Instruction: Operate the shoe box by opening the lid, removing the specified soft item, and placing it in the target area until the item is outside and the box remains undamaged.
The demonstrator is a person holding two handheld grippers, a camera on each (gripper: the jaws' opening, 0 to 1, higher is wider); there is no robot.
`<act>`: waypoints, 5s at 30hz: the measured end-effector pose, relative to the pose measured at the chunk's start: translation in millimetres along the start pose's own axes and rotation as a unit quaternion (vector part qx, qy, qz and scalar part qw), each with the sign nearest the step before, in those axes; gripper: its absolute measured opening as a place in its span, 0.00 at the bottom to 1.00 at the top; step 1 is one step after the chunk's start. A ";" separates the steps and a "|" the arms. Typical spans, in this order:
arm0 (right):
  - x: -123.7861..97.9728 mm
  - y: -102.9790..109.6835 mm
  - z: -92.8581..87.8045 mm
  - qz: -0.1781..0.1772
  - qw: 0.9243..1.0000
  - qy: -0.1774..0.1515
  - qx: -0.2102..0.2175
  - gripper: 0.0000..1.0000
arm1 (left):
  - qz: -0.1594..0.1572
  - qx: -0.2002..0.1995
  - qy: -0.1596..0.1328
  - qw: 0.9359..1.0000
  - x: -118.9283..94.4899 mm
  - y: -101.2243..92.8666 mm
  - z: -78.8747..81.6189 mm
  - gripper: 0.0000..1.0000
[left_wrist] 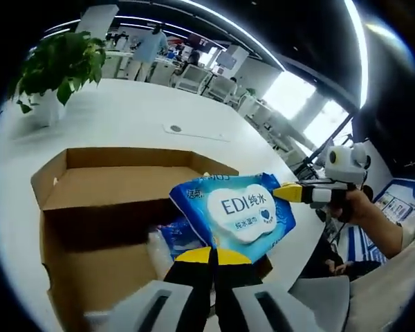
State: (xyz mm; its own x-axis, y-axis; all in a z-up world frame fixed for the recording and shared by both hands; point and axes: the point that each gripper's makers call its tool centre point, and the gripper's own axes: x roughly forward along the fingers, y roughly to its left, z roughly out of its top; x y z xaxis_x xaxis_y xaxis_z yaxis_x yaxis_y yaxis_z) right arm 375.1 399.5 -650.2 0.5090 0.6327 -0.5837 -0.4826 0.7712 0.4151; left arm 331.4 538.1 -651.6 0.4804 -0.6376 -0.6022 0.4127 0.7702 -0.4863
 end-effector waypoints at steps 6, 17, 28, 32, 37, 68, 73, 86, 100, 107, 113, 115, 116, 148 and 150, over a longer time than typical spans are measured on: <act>-13.9 -20.4 3.8 -0.011 1.000 -0.006 0.014 0.00 | -0.008 0.006 0.001 1.000 15.1 -14.3 7.4 0.00; -36.0 -49.7 5.4 -0.030 0.999 -0.011 0.023 0.00 | -0.025 0.017 0.004 1.000 39.5 -40.6 17.4 0.00; -57.5 -79.9 5.9 -0.052 0.998 -0.017 0.033 0.00 | -0.043 0.035 0.011 0.998 65.5 -64.5 24.2 0.00; -62.6 -89.2 5.5 -0.059 0.997 -0.018 0.036 0.00 | -0.047 0.041 0.014 0.998 74.2 -72.8 25.2 0.00; -66.4 -100.0 4.5 -0.067 0.997 -0.017 0.037 0.00 | -0.050 0.048 0.021 0.997 85.7 -79.4 25.2 0.00; -39.1 -154.4 -21.2 -0.088 0.993 0.006 0.074 0.00 | -0.028 0.084 0.094 0.992 142.4 -77.7 8.9 0.00; -28.4 -160.6 -26.8 -0.089 0.993 0.013 0.079 0.00 | -0.011 0.096 0.114 0.989 151.4 -68.8 6.5 0.00; -7.8 -174.6 -41.3 -0.093 0.991 0.026 0.092 0.00 | 0.029 0.168 0.163 0.972 165.7 -60.5 3.1 0.00; -1.9 -178.8 -47.6 -0.091 0.990 0.022 0.102 0.00 | 0.042 0.199 0.188 0.961 170.8 -55.2 -4.6 0.00; -3.0 -177.7 -46.8 -0.093 0.990 0.013 0.103 0.00 | 0.052 0.203 0.195 0.958 169.7 -51.5 -10.0 0.00; -3.7 -176.0 -45.0 -0.098 0.992 0.011 0.079 0.00 | 0.063 0.206 0.195 0.957 166.4 -48.9 -11.1 0.03; -3.9 -175.8 -44.7 -0.104 0.992 0.013 0.067 0.01 | 0.062 0.204 0.192 0.958 165.6 -49.4 -10.6 0.05; -3.8 -175.5 -44.8 -0.105 0.992 0.013 0.064 0.02 | 0.059 0.202 0.191 0.959 164.9 -51.2 -10.6 0.07; -44.5 -146.9 -35.0 -0.119 0.992 0.023 -0.023 0.15 | 0.022 0.193 0.116 0.974 121.7 -77.6 12.3 0.24; -47.2 -142.3 -32.9 -0.118 0.992 0.023 -0.029 0.15 | 0.022 0.195 0.114 0.974 116.9 -76.2 12.8 0.25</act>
State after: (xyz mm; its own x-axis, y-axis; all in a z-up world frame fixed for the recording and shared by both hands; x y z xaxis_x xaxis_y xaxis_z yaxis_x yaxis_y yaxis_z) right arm 396.3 257.6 -704.7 0.5806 0.4307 -0.6909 -0.3957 0.8909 0.2228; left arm 366.0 404.6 -676.9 0.3386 -0.5503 -0.7632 0.6800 0.7038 -0.2058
